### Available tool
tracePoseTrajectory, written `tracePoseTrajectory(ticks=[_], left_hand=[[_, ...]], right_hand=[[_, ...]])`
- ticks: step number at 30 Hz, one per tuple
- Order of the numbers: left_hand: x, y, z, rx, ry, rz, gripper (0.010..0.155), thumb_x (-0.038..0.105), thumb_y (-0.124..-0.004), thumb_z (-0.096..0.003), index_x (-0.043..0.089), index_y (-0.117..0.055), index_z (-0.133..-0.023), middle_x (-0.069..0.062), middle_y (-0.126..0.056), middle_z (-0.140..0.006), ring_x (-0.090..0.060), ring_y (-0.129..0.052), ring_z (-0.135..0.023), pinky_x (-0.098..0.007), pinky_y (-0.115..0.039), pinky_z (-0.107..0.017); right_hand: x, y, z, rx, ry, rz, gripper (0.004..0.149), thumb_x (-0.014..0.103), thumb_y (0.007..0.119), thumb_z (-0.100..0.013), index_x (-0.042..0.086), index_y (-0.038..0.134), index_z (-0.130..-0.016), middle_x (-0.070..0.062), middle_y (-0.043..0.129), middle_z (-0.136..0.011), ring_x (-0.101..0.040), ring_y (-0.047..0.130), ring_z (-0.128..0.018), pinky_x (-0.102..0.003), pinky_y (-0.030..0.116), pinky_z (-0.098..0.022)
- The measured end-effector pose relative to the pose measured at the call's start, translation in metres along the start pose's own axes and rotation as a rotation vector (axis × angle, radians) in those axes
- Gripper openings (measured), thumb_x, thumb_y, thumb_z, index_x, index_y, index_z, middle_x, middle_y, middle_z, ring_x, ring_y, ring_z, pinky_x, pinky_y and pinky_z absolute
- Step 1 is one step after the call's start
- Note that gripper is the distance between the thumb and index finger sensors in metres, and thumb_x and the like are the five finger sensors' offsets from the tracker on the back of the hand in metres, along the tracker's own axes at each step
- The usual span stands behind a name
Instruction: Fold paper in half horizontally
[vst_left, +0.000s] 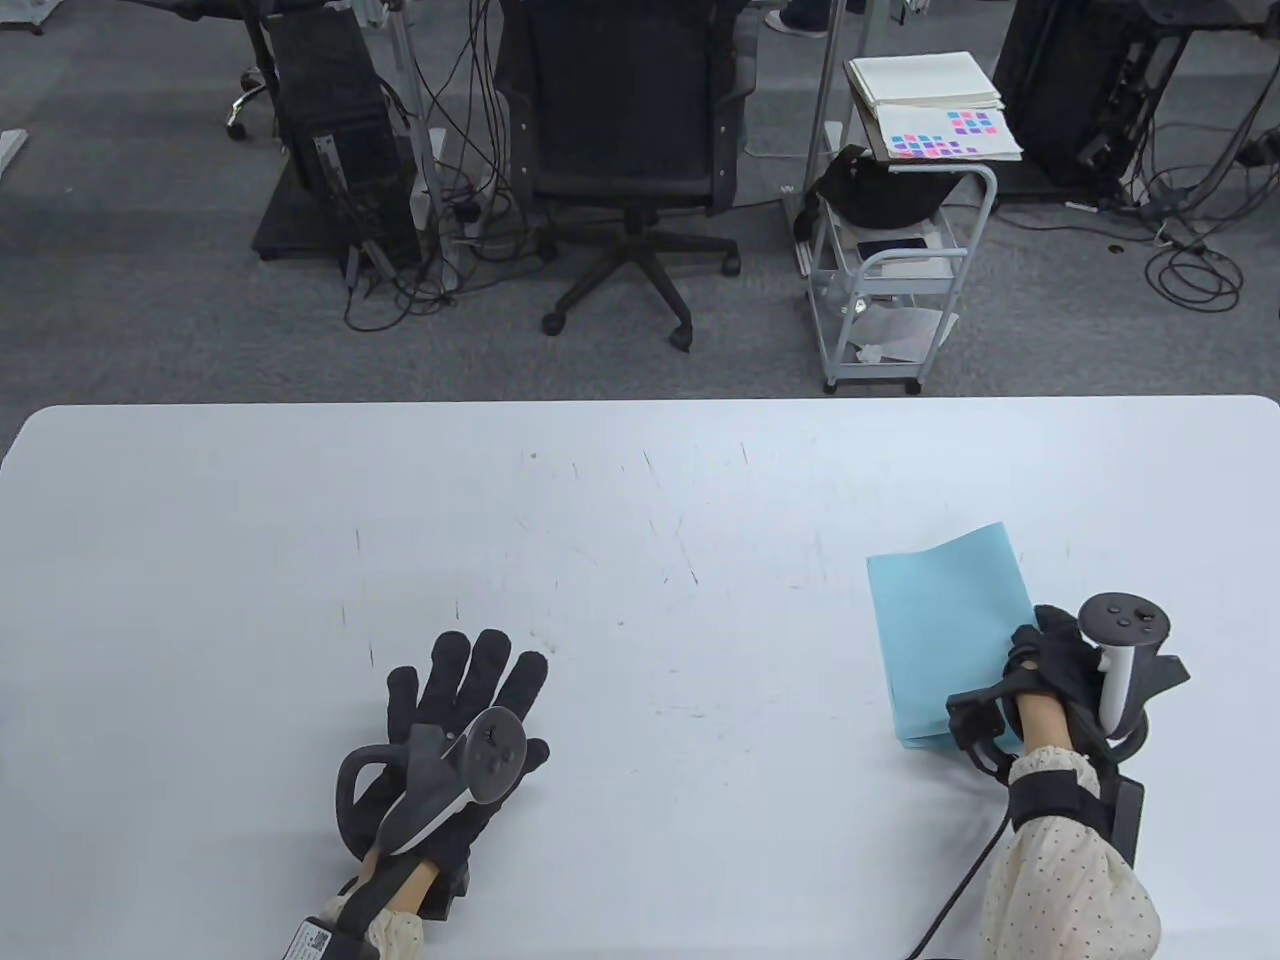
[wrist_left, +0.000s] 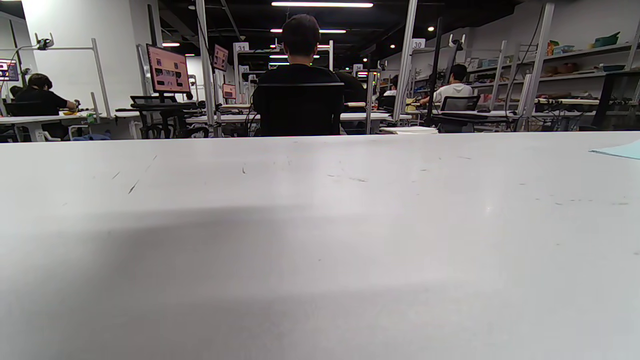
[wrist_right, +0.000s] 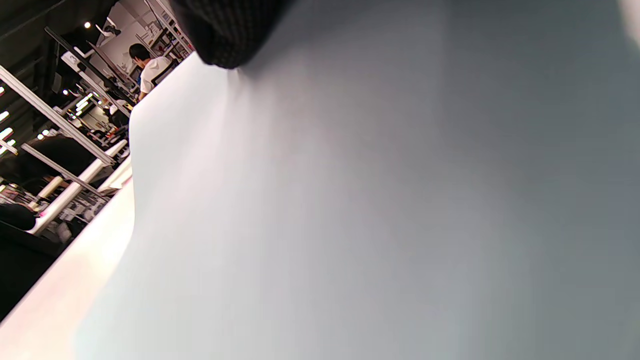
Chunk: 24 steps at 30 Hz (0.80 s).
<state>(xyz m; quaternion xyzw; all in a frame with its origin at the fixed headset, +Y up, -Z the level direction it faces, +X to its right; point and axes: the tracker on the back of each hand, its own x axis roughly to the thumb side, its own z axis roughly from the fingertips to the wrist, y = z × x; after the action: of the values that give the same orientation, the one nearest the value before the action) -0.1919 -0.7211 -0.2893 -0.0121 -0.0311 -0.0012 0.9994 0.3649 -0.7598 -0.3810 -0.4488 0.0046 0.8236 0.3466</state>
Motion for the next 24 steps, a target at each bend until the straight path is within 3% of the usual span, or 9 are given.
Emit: tracePoseTrajectory(ticks=[10,15,19,24], left_hand=[[0.001,0.0,-0.001,-0.016,0.0,-0.001,0.077,0.066,-0.063,-0.0359,0.062,-0.023,-0.101,0.022,-0.017,-0.12,-0.017,-0.018,-0.118,-0.058,-0.029,-0.088],[0.001,-0.001,-0.001,-0.022,0.0,0.002,0.077,0.066,-0.063,-0.036,0.062,-0.023,-0.101,0.022,-0.017,-0.12,-0.017,-0.018,-0.118,-0.058,-0.029,-0.088],[0.0,0.0,-0.001,-0.03,0.001,0.01,0.077,0.066,-0.063,-0.0359,0.062,-0.023,-0.101,0.022,-0.017,-0.12,-0.017,-0.018,-0.118,-0.058,-0.029,-0.088],[0.001,-0.001,-0.001,-0.038,-0.005,0.024,0.077,0.066,-0.063,-0.036,0.062,-0.023,-0.101,0.023,-0.017,-0.12,-0.017,-0.018,-0.118,-0.058,-0.029,-0.088]], right_hand=[[0.006,0.012,0.002,-0.05,-0.012,0.222,0.066,0.029,0.077,-0.047,0.024,0.045,-0.105,-0.005,0.072,-0.092,-0.038,0.048,-0.101,-0.063,0.036,-0.074],[0.009,0.017,0.008,-0.037,-0.041,0.284,0.076,0.033,0.079,-0.046,0.023,0.036,-0.108,-0.009,0.042,-0.113,-0.042,0.024,-0.105,-0.066,0.025,-0.074],[0.018,0.017,0.022,-0.009,-0.102,0.284,0.08,0.036,0.079,-0.046,0.025,0.031,-0.109,-0.008,0.029,-0.117,-0.043,0.013,-0.105,-0.068,0.019,-0.073],[0.037,0.017,0.053,0.026,-0.226,0.302,0.079,0.039,0.077,-0.046,0.026,0.031,-0.109,-0.008,0.024,-0.118,-0.043,0.01,-0.105,-0.068,0.016,-0.072]])
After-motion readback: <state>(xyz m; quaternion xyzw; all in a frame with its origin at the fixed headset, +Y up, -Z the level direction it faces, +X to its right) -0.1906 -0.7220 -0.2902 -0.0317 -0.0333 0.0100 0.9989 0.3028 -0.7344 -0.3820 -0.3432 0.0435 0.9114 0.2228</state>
